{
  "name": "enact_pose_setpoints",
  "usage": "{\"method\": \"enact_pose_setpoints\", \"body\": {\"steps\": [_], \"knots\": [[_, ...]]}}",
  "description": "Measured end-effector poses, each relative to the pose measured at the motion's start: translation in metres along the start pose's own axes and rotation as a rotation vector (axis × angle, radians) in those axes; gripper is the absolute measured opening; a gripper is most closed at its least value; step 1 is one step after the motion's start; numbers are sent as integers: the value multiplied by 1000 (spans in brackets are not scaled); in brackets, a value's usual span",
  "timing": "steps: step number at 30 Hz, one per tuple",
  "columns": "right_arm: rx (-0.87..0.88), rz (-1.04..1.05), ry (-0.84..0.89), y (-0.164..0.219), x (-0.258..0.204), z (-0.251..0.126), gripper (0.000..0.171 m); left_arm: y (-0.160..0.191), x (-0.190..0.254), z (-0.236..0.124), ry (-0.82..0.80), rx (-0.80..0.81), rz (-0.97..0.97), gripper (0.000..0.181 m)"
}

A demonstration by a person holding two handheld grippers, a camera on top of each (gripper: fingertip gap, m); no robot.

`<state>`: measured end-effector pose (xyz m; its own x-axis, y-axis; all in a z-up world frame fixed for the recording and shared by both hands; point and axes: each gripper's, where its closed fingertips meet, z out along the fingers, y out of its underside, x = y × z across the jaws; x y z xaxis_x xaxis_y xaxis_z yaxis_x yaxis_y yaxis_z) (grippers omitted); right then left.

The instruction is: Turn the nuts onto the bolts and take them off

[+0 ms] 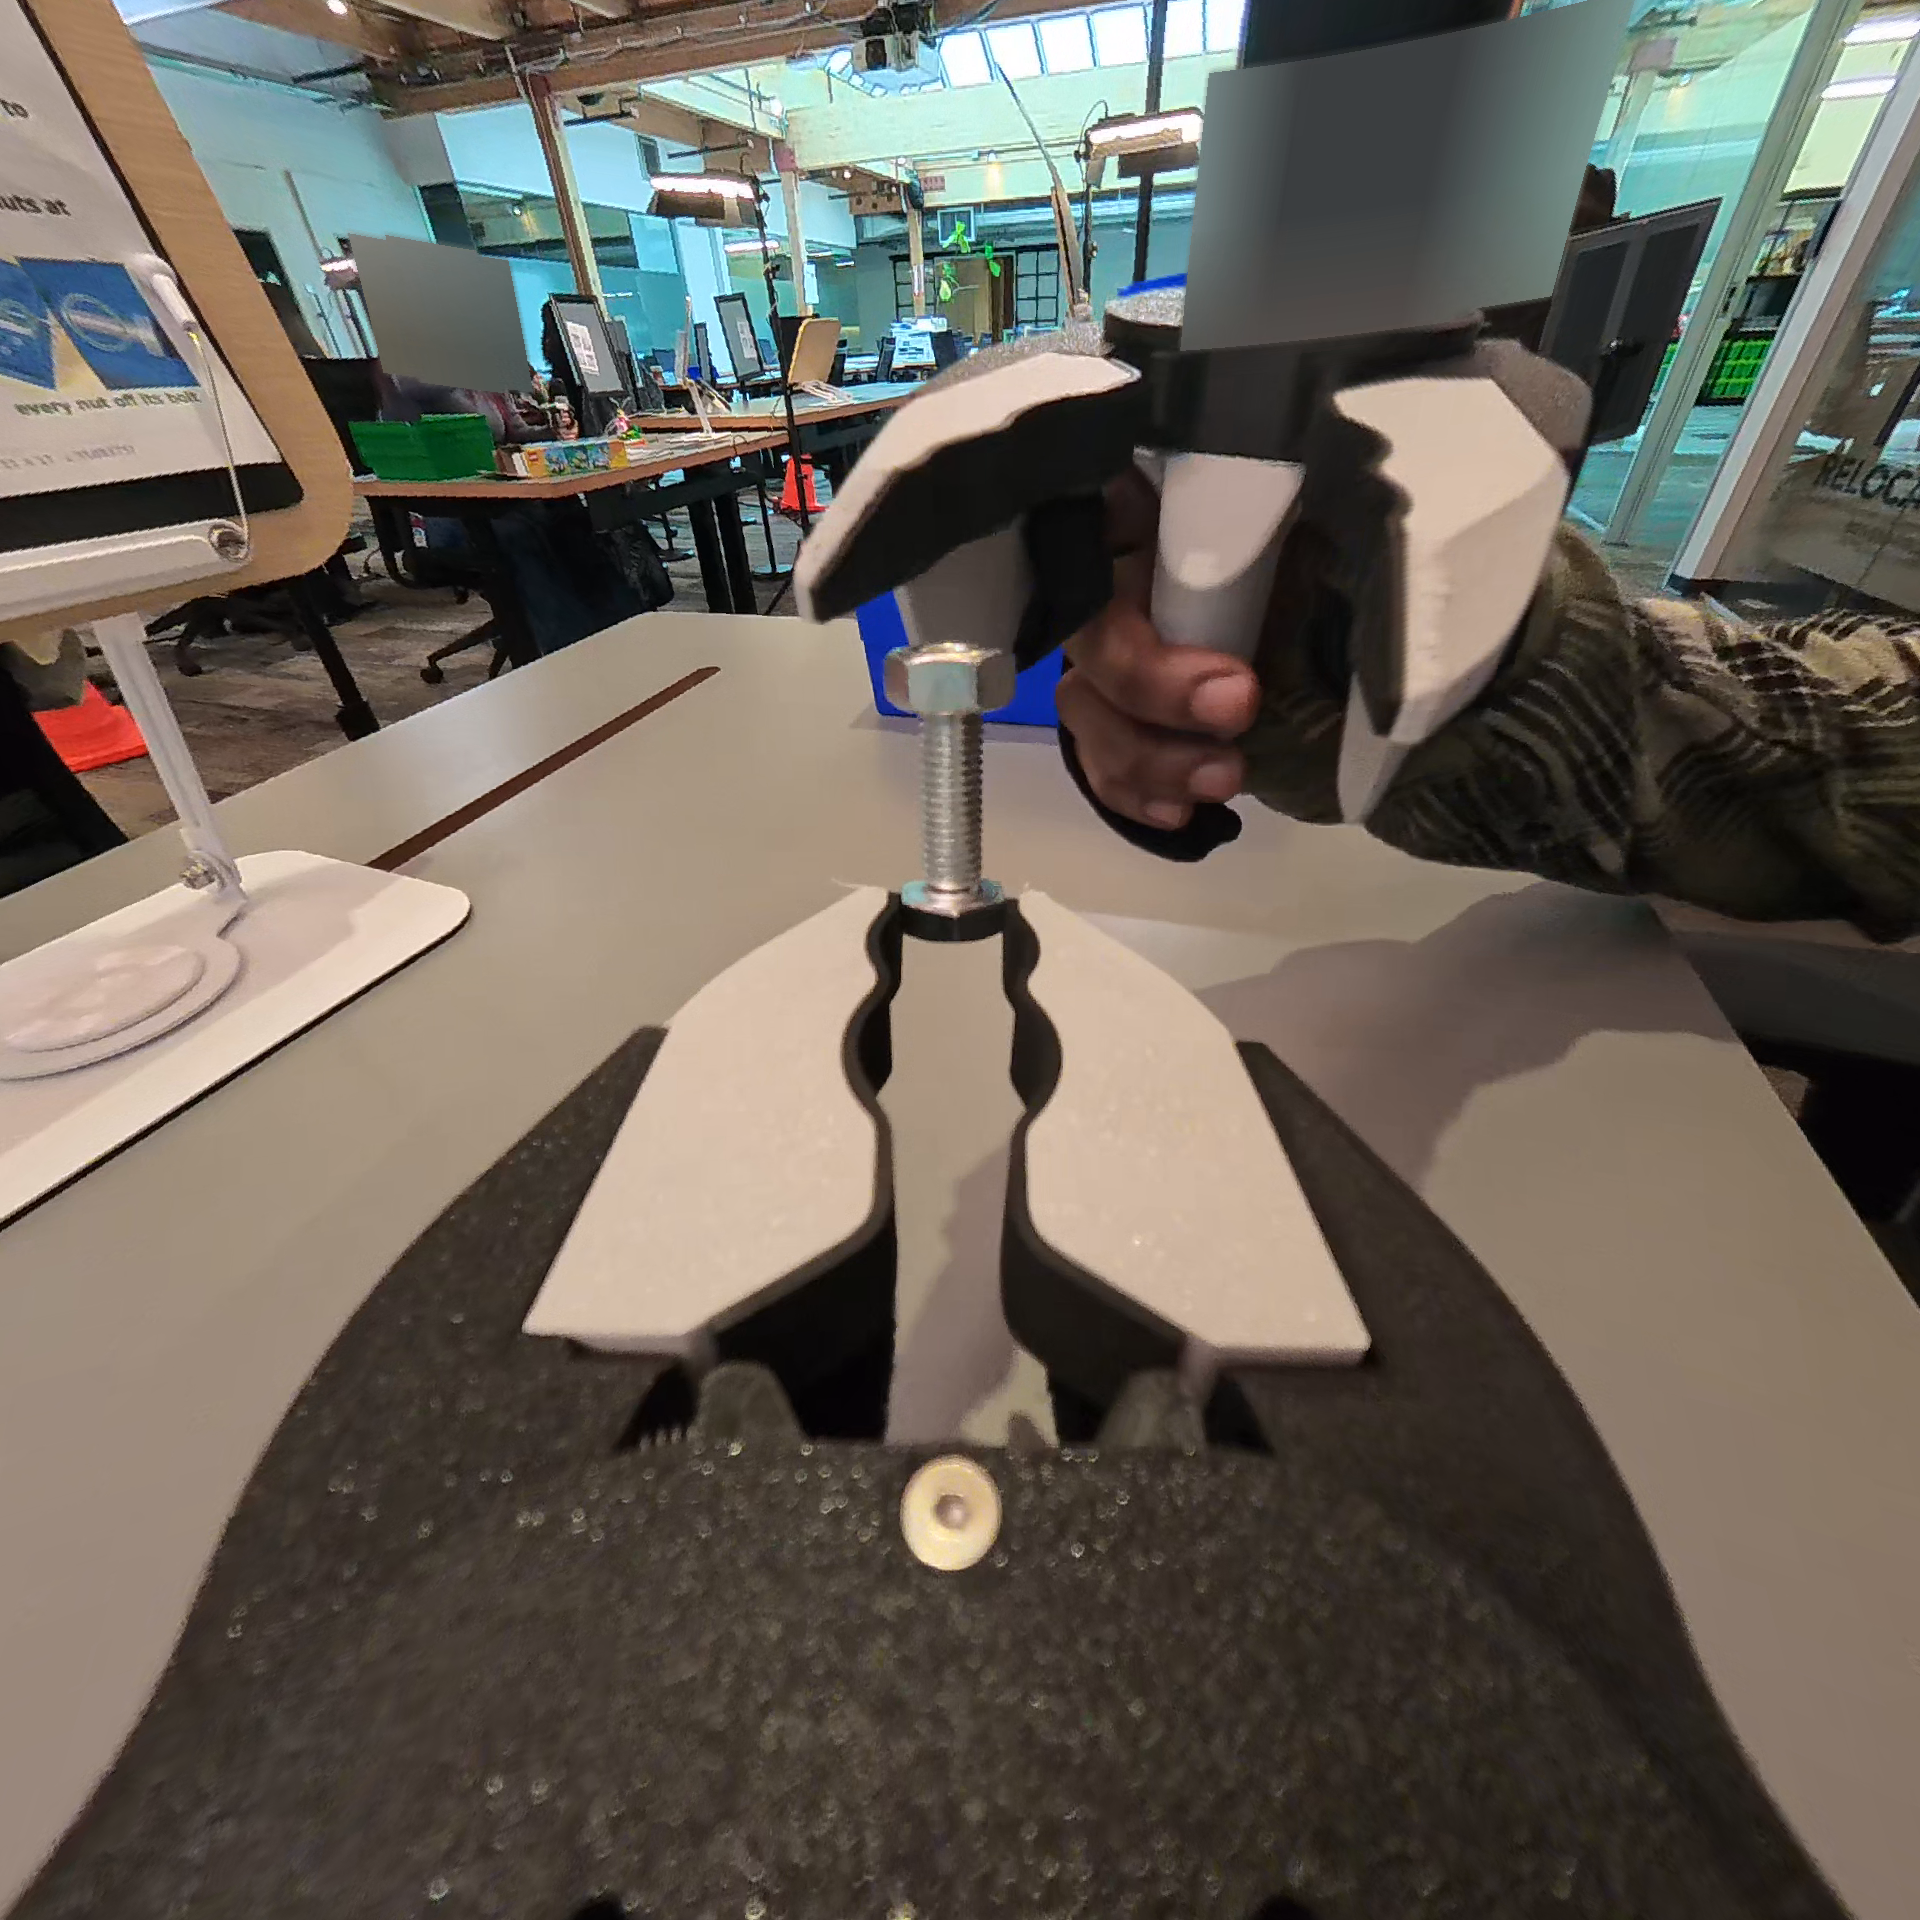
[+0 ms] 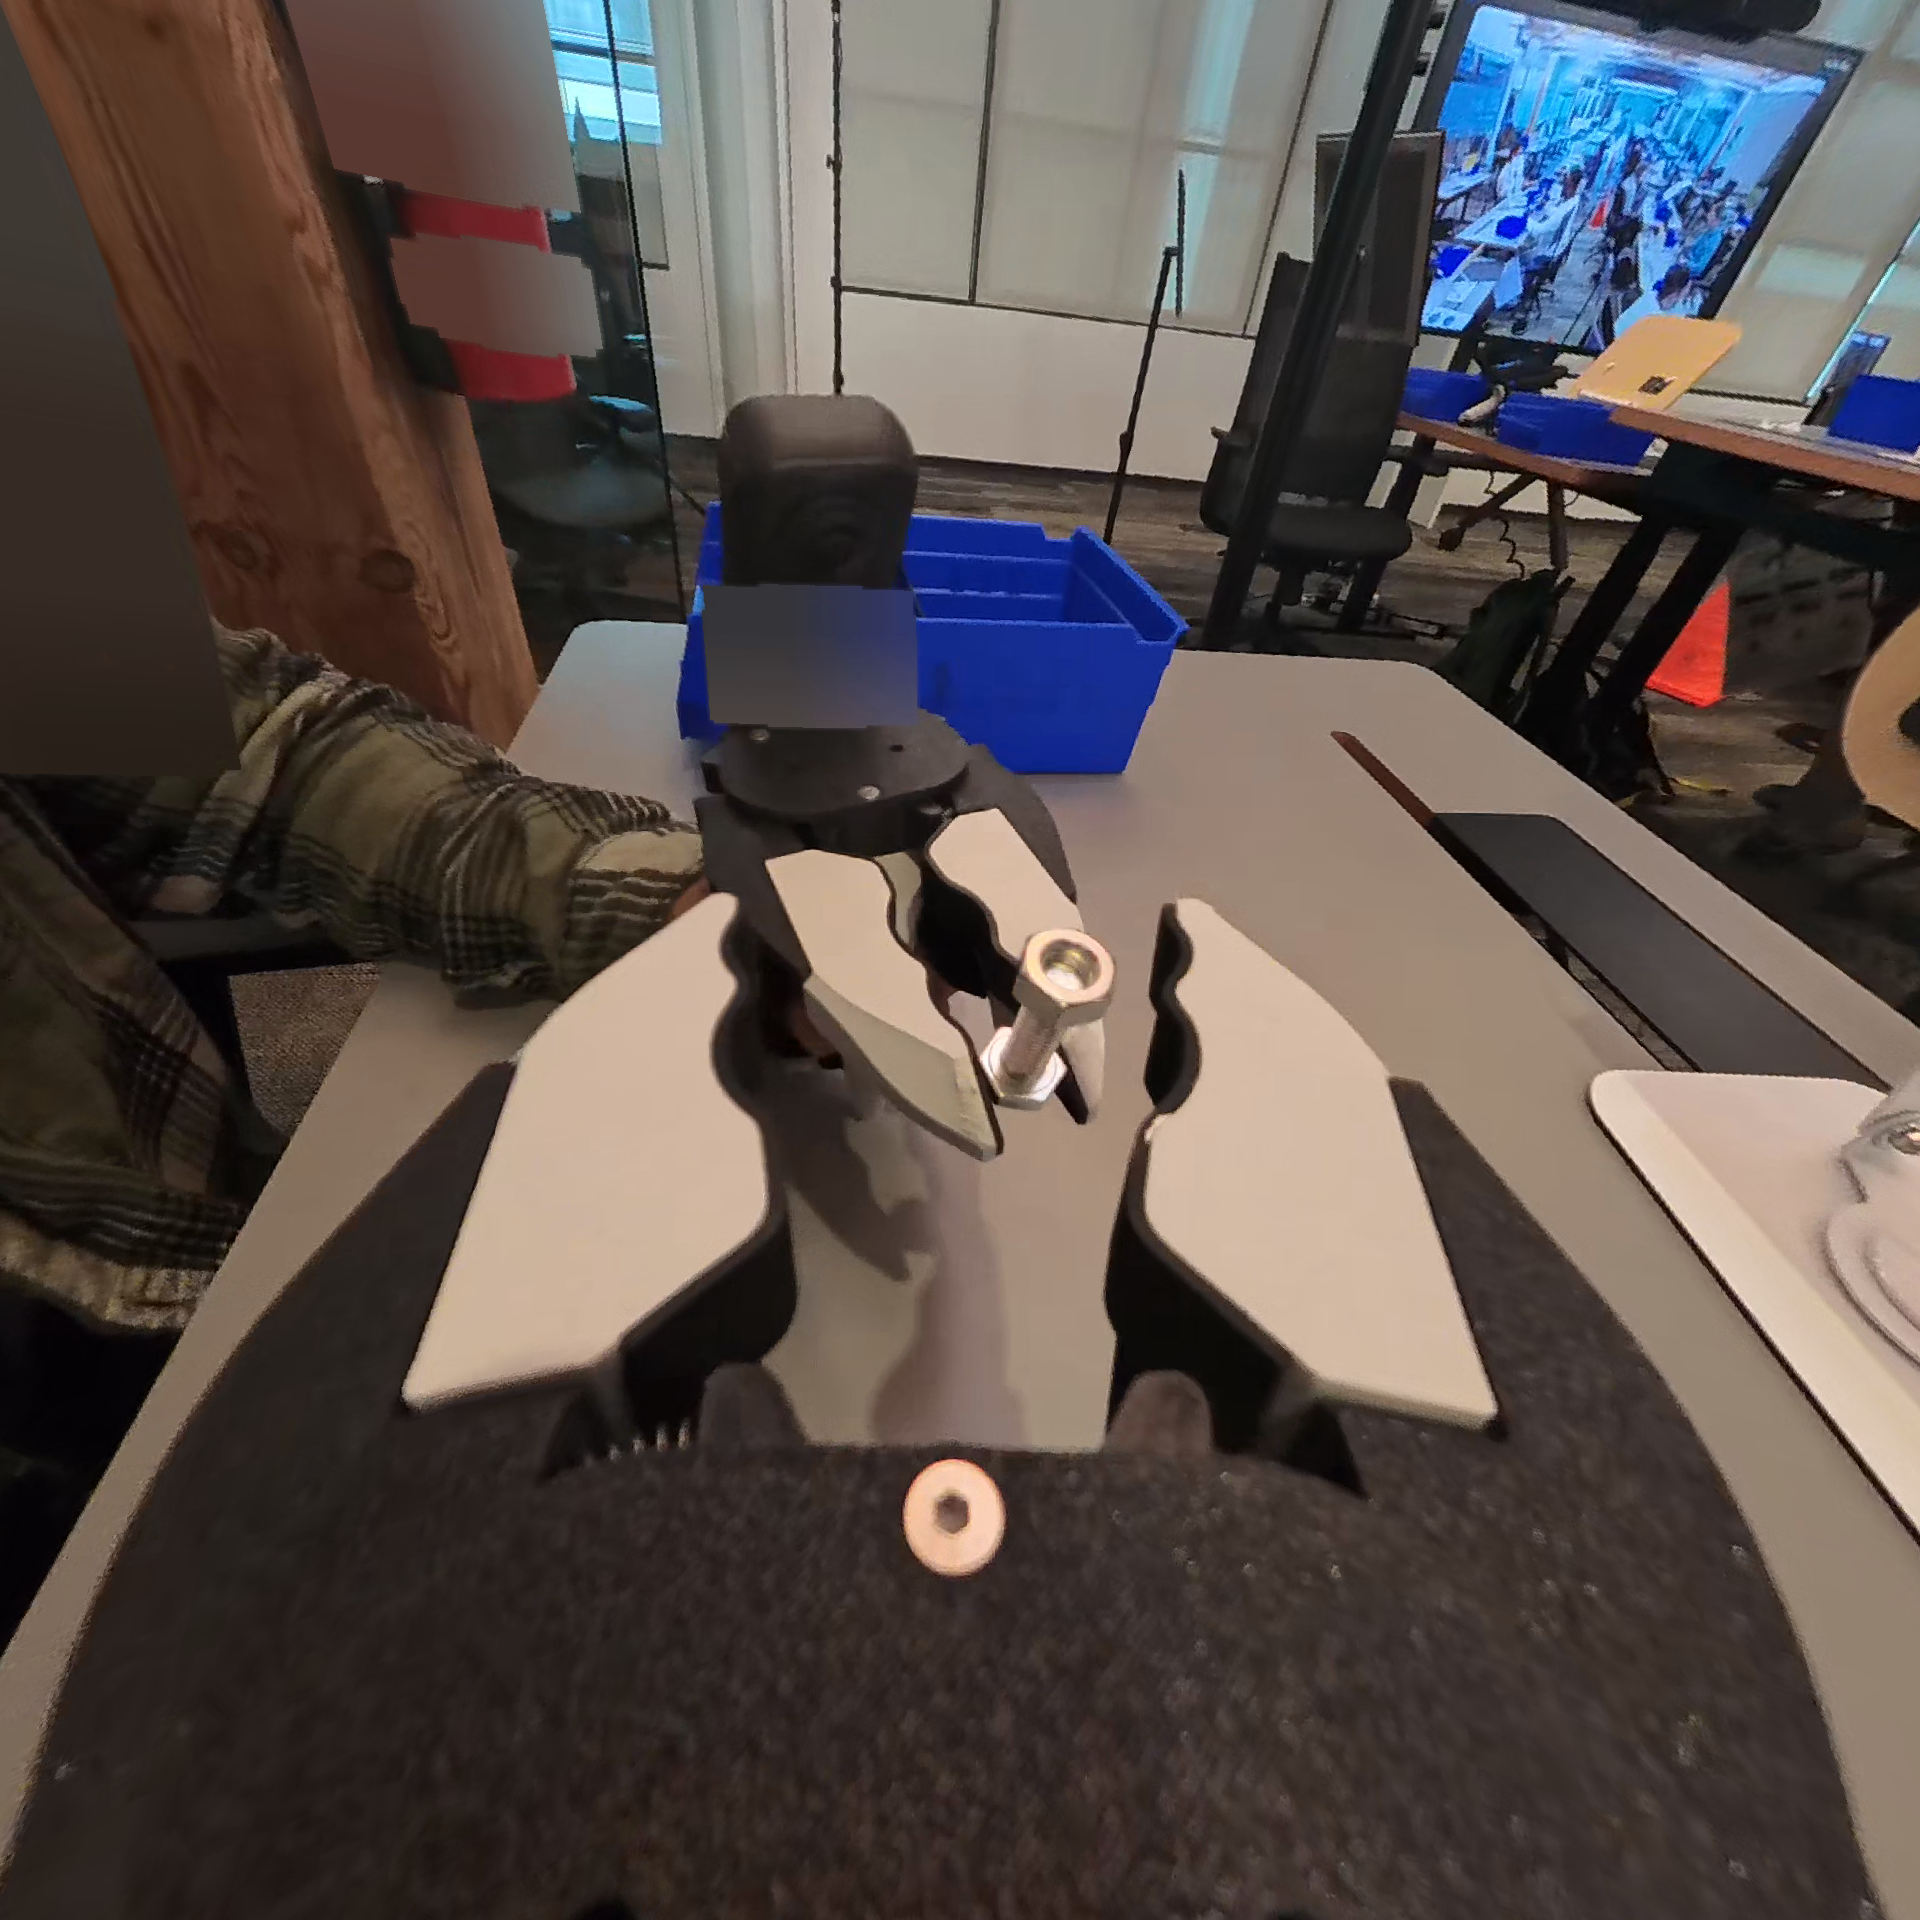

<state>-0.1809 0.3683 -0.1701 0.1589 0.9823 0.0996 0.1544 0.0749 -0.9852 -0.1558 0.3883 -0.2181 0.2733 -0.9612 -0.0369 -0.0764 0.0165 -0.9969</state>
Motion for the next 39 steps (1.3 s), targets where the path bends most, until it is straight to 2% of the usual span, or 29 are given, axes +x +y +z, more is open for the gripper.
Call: {"method": "enact_pose_setpoints", "body": {"steps": [10,39], "knots": [[-27,-16,-7,4,-3,1,65,-1,-2,-1,-10,2,2,18],[-72,-17,-22,8,-5,-2,65,-2,1,-1,-3,5,14,18]]}}
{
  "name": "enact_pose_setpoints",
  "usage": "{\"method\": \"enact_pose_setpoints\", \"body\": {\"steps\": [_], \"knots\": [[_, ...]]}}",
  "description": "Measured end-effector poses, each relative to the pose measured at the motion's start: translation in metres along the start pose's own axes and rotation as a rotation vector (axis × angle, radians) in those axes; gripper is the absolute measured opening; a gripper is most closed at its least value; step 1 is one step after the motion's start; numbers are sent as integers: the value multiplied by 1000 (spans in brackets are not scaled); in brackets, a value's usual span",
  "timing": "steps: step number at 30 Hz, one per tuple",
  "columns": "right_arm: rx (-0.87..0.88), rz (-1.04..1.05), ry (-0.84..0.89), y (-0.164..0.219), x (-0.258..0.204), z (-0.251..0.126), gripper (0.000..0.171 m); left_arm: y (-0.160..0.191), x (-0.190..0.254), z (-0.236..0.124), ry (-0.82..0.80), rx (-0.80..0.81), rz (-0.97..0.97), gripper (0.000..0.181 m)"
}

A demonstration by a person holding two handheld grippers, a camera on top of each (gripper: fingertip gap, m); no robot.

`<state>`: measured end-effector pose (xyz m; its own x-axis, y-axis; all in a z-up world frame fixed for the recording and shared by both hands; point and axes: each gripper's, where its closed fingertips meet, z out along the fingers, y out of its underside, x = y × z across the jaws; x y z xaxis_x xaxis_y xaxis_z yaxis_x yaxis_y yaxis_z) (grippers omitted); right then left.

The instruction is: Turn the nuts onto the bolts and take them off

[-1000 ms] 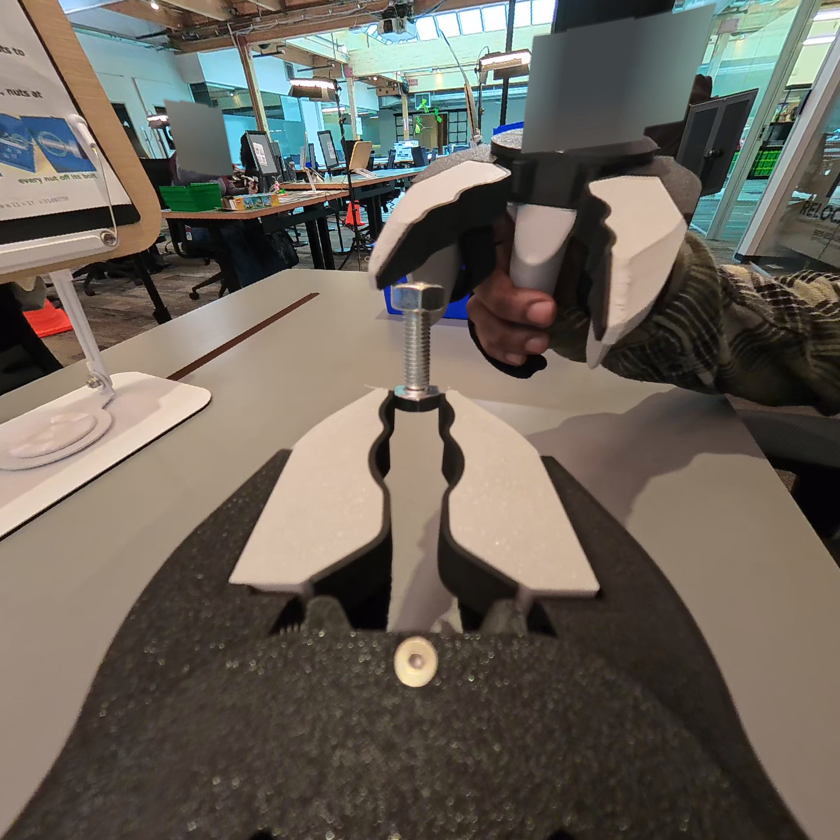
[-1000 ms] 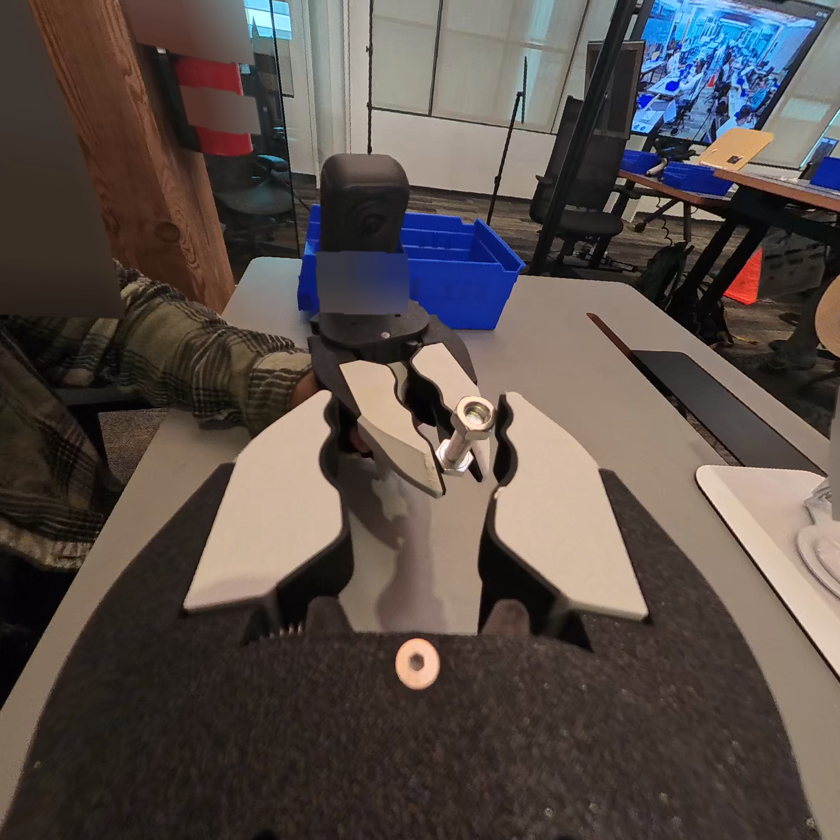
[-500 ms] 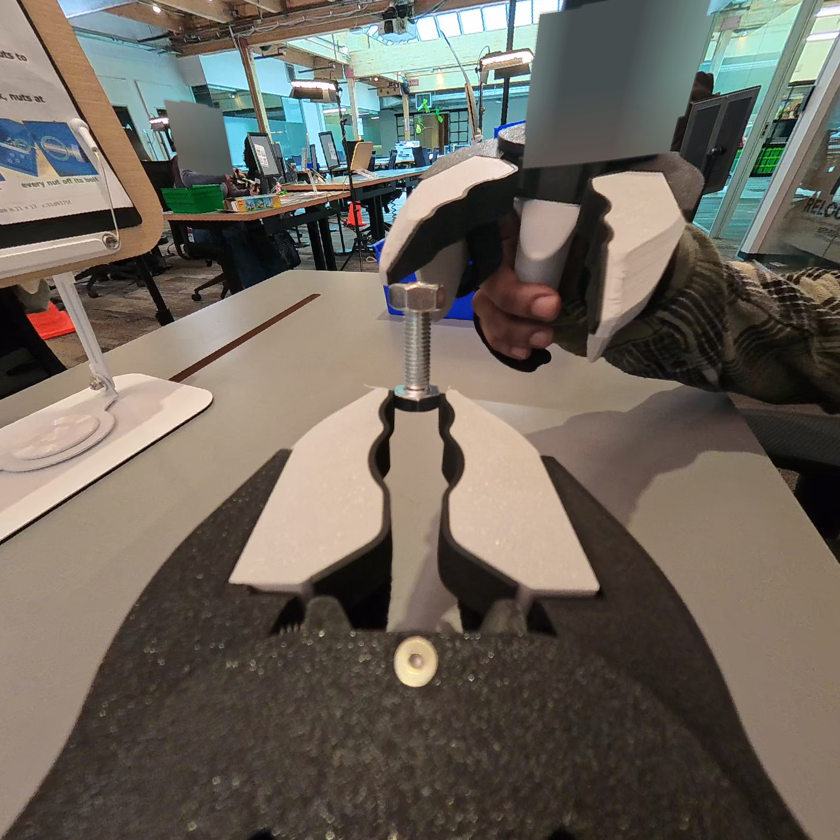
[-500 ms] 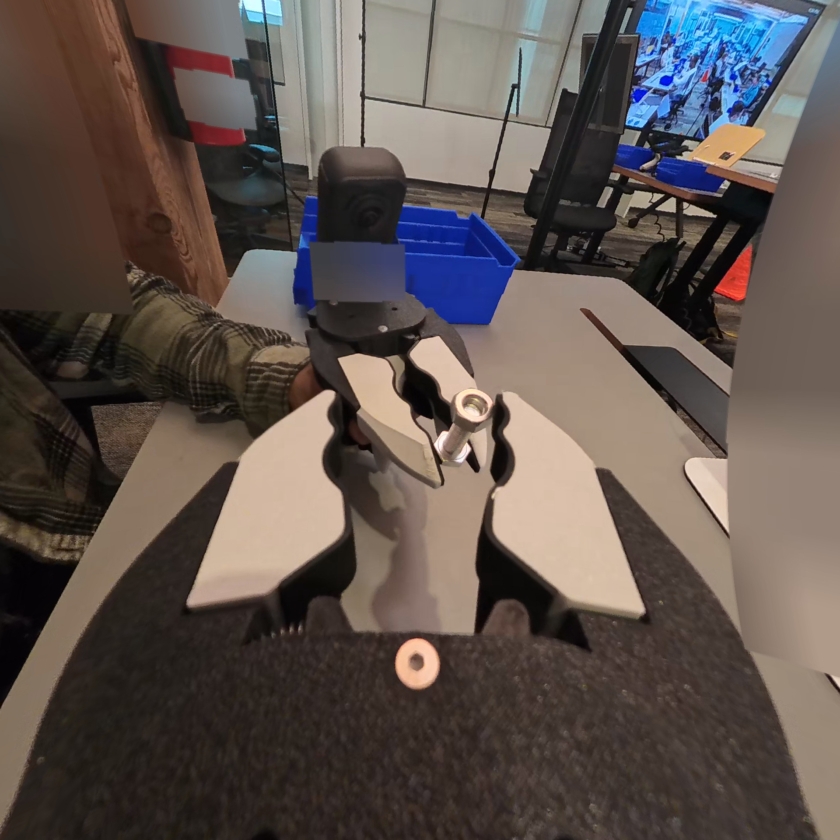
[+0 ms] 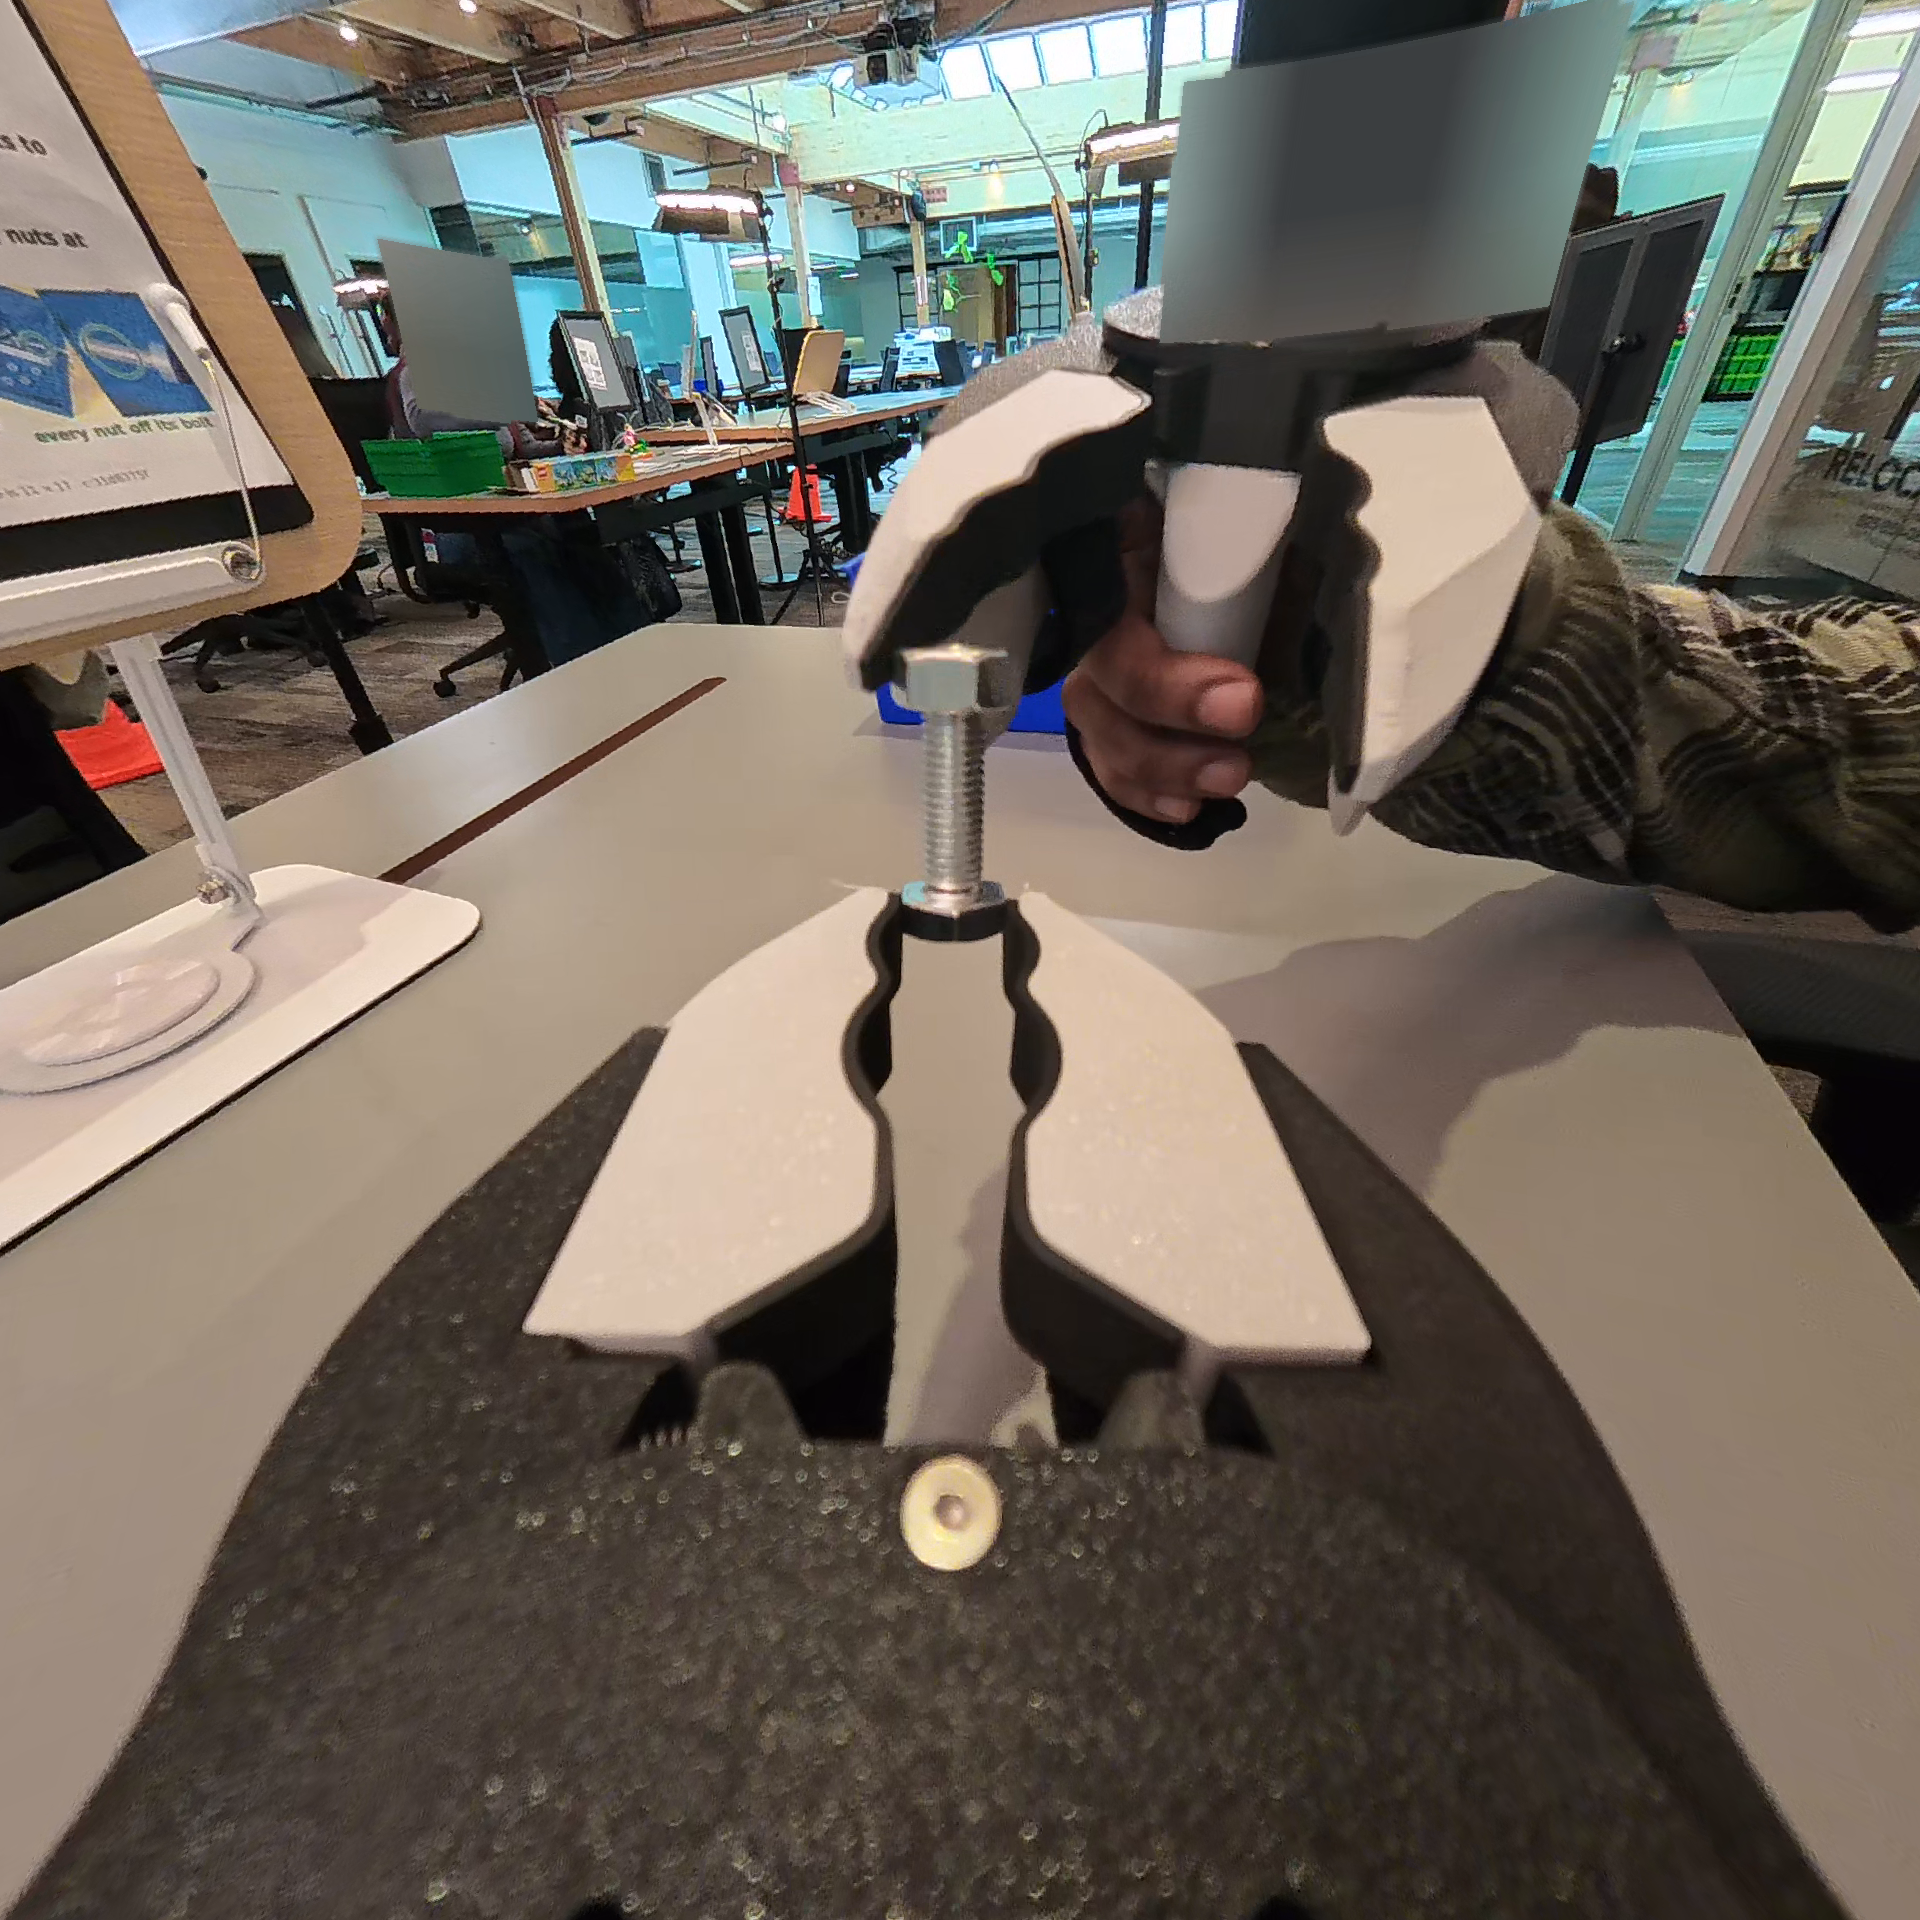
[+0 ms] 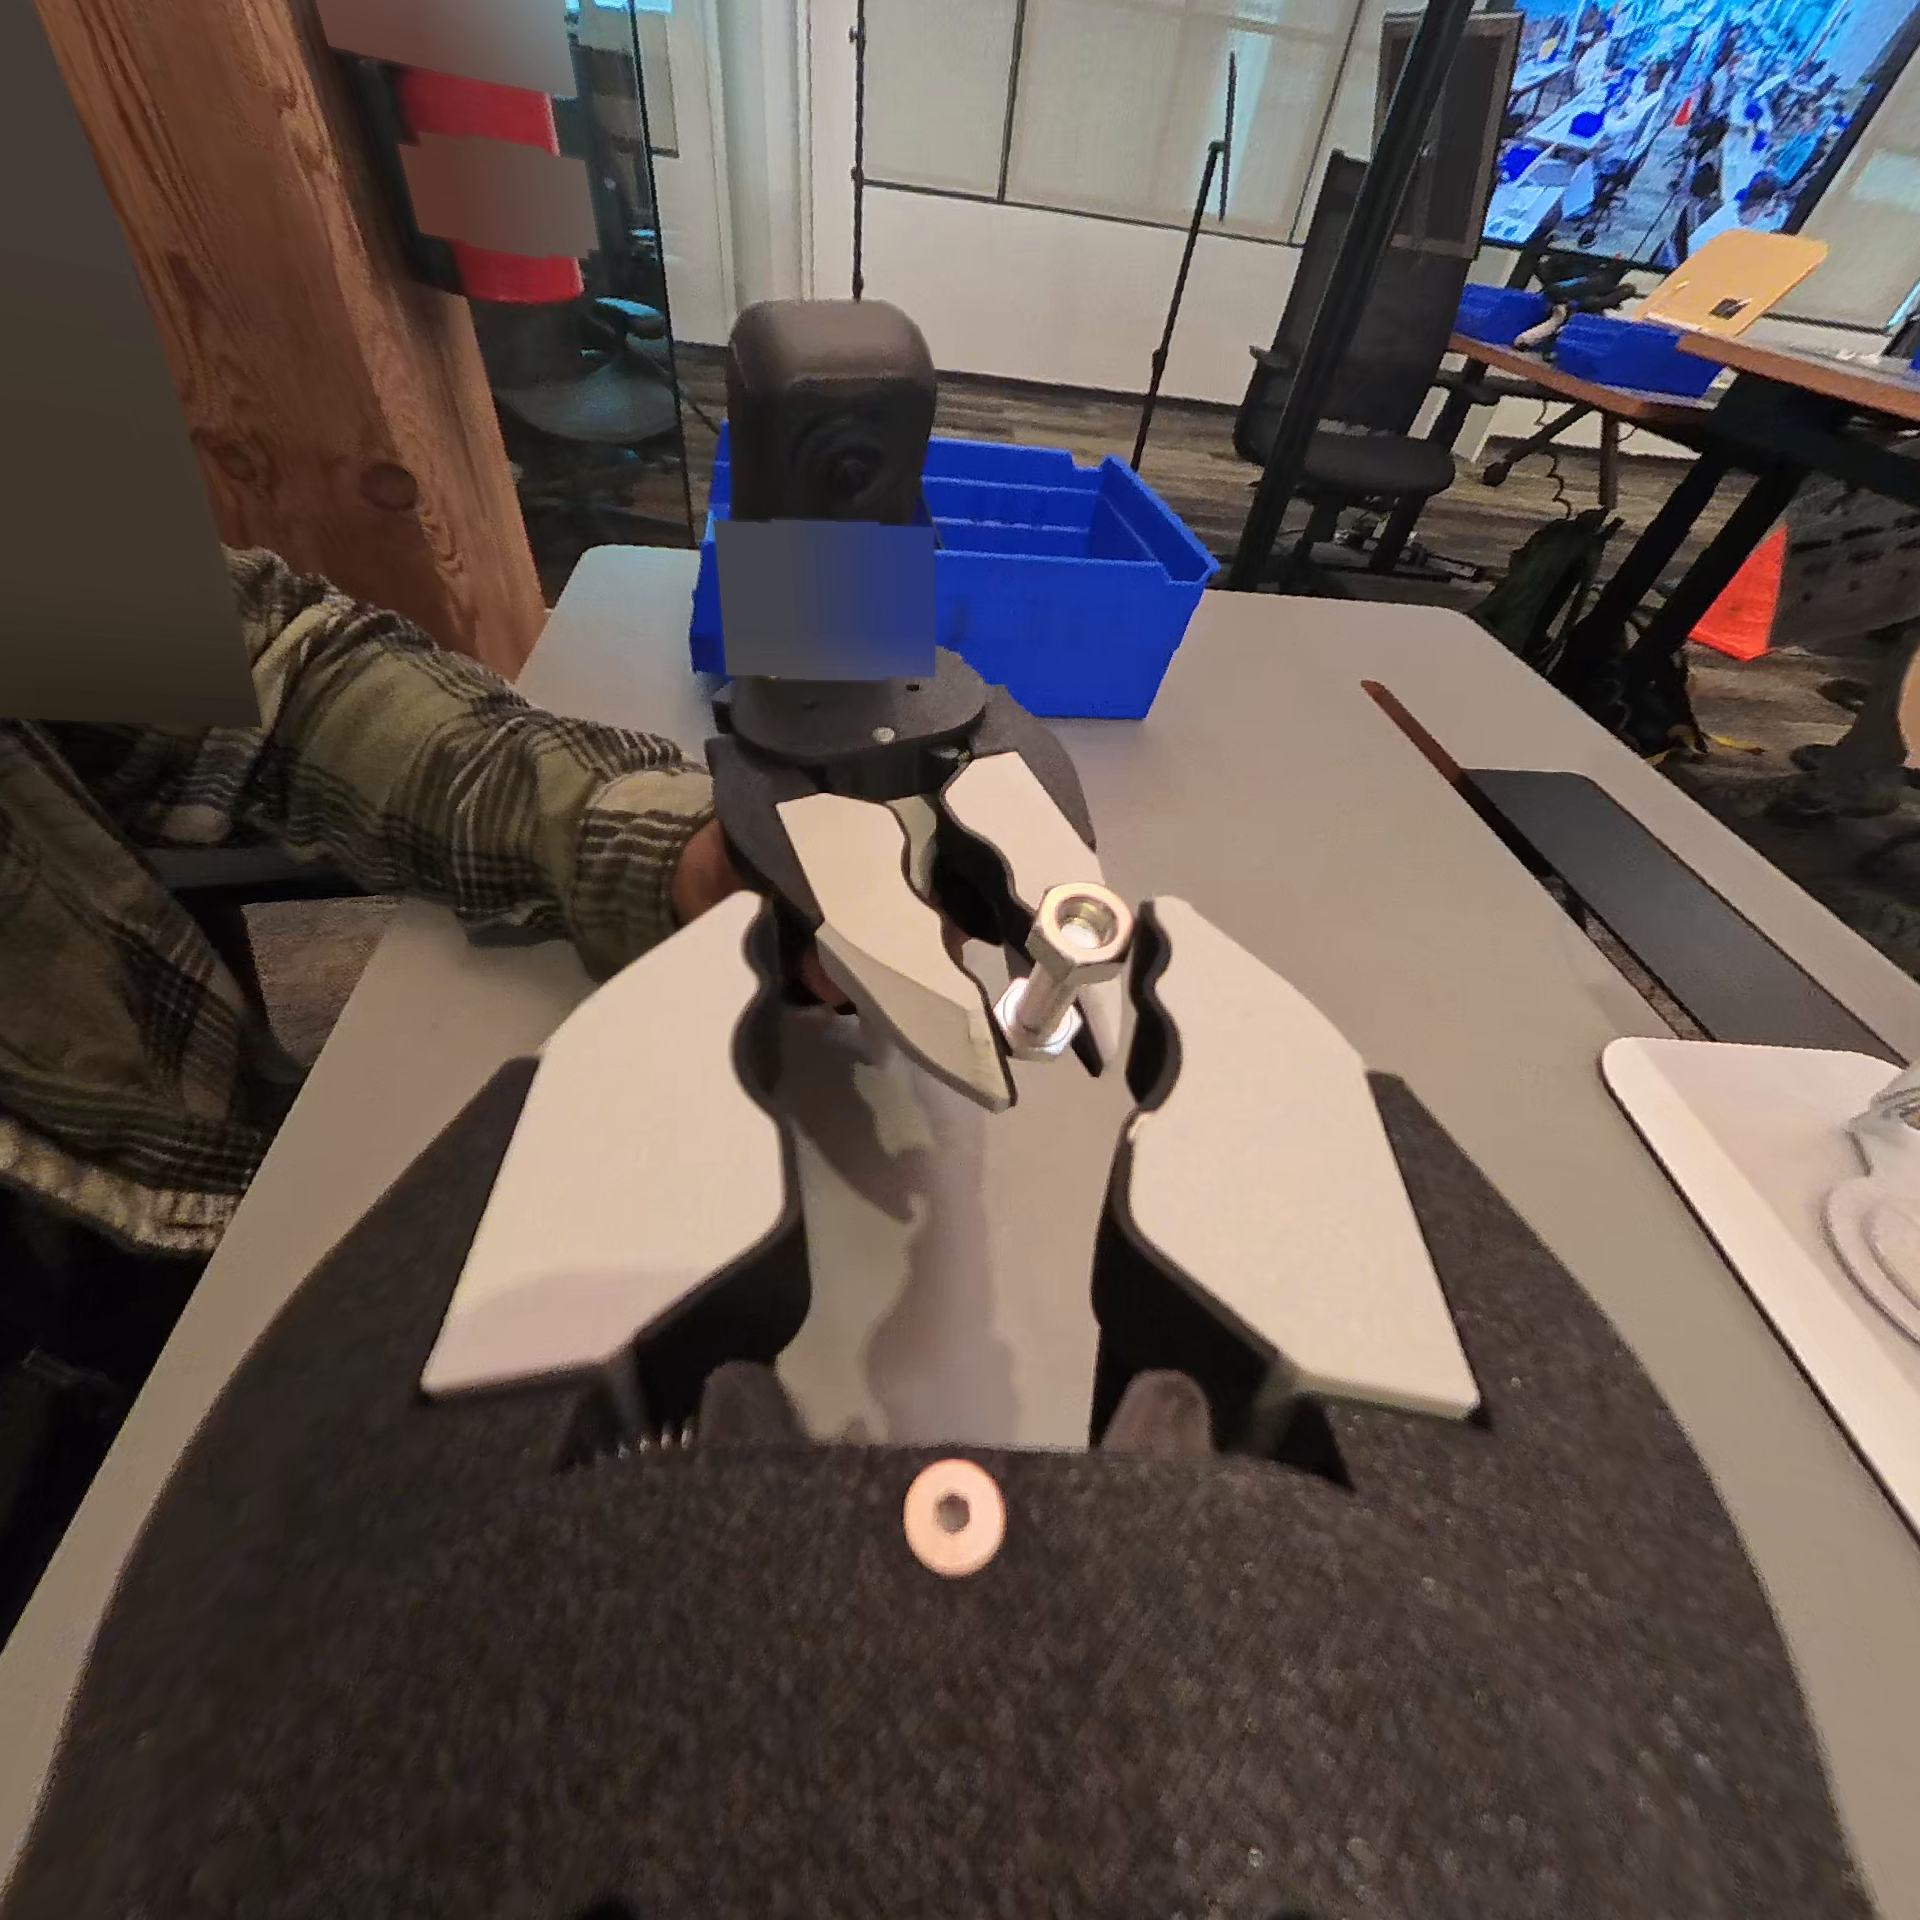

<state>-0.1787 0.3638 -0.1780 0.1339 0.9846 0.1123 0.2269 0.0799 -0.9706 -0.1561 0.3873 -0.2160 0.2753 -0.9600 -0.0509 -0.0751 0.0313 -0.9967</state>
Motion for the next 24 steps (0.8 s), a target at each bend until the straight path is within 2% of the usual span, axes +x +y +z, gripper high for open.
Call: {"method": "enact_pose_setpoints", "body": {"steps": [4,9,17,24], "knots": [[2,-2,10,1,0,-3,65,-1,-1,-1,-7,6,0,18],[1,-1,17,2,0,-10,58,-2,-2,-2,-7,6,-1,18],[-3,-7,8,2,-2,-5,66,-1,0,0,-3,3,4,18],[4,-3,24,1,1,-12,60,-1,1,0,2,1,1,18]]}}
